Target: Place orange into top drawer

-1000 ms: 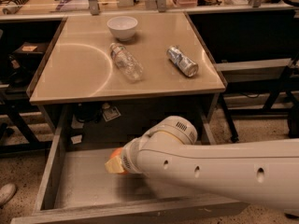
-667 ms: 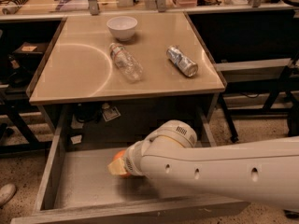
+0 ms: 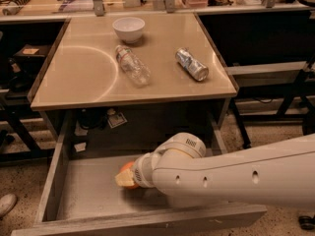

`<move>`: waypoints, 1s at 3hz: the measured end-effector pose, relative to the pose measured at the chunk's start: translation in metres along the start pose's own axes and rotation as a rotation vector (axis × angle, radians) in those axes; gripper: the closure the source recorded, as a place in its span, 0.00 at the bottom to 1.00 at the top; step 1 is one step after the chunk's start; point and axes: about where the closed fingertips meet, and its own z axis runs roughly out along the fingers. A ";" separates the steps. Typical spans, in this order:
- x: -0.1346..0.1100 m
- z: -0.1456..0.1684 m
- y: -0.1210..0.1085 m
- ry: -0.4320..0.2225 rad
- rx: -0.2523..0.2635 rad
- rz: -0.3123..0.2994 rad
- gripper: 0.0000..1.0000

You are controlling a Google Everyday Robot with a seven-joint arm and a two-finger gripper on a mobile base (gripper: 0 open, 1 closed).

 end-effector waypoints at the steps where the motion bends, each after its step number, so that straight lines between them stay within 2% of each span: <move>1: 0.005 0.011 0.000 -0.010 -0.032 0.034 1.00; 2: 0.005 0.012 0.000 -0.012 -0.034 0.034 0.81; 3: 0.005 0.012 0.000 -0.012 -0.034 0.034 0.58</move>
Offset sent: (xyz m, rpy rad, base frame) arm 0.0003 0.0020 -0.0103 0.0348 0.0154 -0.0112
